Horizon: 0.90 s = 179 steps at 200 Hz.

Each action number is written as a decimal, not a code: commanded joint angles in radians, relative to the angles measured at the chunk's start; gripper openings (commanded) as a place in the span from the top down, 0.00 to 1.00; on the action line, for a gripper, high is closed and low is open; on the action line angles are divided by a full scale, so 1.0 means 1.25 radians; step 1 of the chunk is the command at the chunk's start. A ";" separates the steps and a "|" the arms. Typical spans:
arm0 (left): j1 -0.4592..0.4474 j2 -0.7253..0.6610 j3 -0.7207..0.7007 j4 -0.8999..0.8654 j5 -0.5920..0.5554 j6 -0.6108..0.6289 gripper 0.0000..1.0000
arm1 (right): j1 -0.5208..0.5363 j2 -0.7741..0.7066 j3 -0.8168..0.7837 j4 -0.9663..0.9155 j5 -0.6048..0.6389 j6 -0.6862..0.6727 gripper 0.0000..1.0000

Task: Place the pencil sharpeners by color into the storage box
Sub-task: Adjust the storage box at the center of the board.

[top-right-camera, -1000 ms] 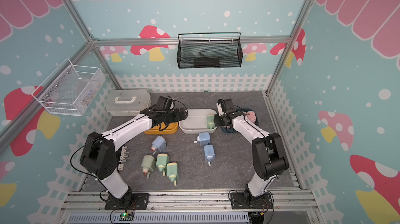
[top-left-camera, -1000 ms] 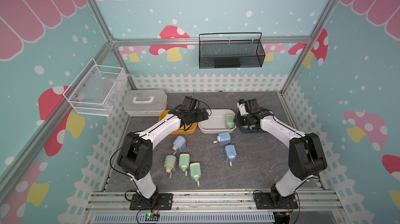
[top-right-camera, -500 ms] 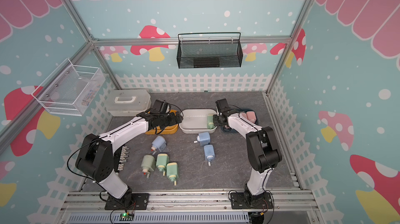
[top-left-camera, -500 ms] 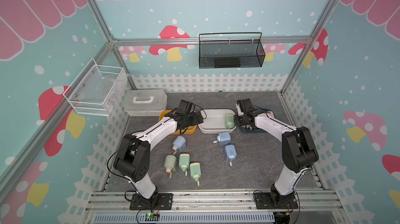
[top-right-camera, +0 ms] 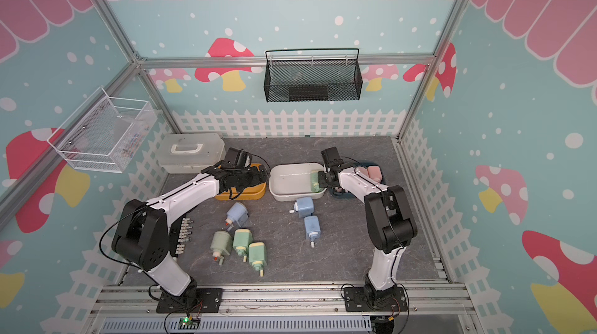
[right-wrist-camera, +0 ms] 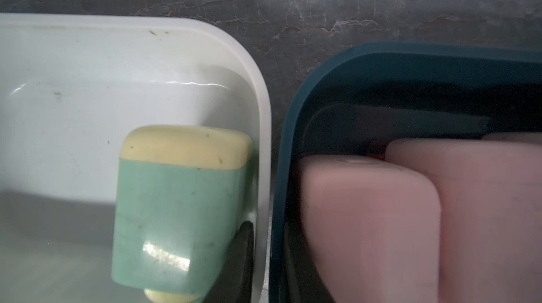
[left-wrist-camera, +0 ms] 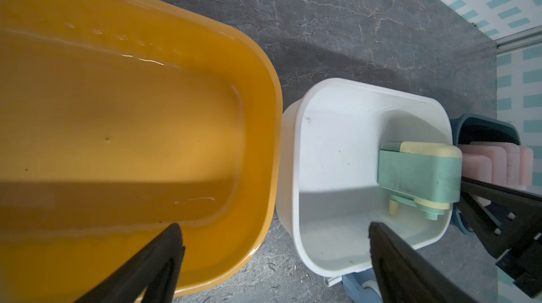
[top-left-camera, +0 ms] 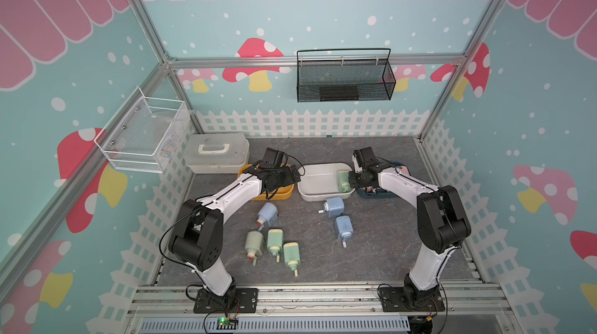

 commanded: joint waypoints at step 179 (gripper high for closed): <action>-0.014 0.171 0.120 -0.015 0.091 0.063 0.01 | 0.003 0.018 -0.012 0.065 0.008 0.140 0.84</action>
